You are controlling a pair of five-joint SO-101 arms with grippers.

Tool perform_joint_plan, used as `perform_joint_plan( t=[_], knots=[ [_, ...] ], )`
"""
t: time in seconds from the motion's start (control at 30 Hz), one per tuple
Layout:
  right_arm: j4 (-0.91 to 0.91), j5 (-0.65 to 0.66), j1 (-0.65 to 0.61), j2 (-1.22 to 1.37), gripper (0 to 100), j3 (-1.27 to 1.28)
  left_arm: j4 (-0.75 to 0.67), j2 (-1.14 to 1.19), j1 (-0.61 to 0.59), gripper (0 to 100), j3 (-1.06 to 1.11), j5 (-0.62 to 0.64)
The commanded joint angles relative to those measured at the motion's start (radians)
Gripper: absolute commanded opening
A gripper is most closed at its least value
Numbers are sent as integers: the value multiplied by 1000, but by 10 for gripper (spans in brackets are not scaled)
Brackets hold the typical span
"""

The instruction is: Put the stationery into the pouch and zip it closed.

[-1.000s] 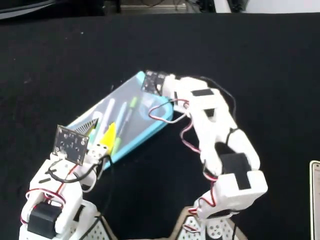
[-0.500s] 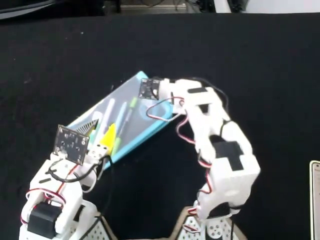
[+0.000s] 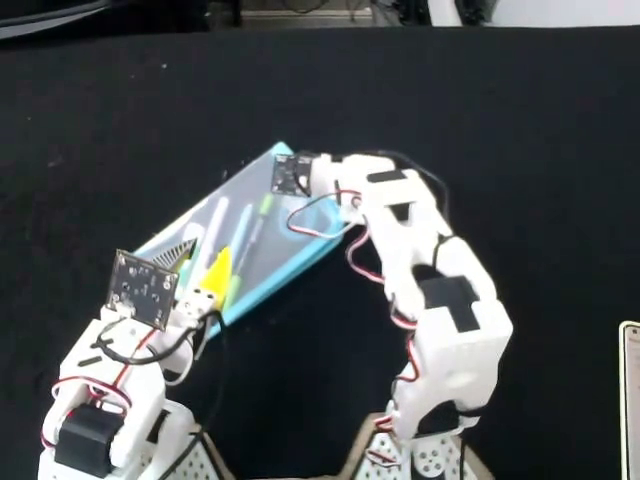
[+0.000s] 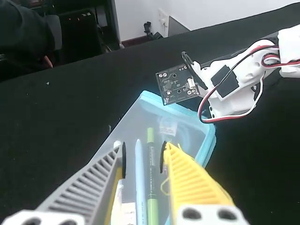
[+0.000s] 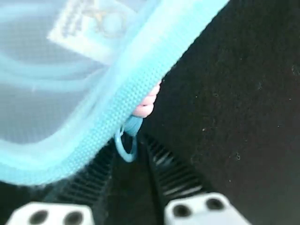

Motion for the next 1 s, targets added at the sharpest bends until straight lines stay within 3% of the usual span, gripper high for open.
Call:
perform_joint_plan(
  t=[0.0,0.23,0.43,0.97],
  knots=[
    [9,-71,-3,-30,10,-56,5,-5,5,141,-12,-11],
    [28,-298,-9,-271,10,41,5,-5,5,141,-12,-11],
    [34,-397,-60,-539,10,205,5,-5,5,141,-12,-11],
    [35,-410,-233,-1228,10,510,5,-5,15,141,-10,-6]
  ],
)
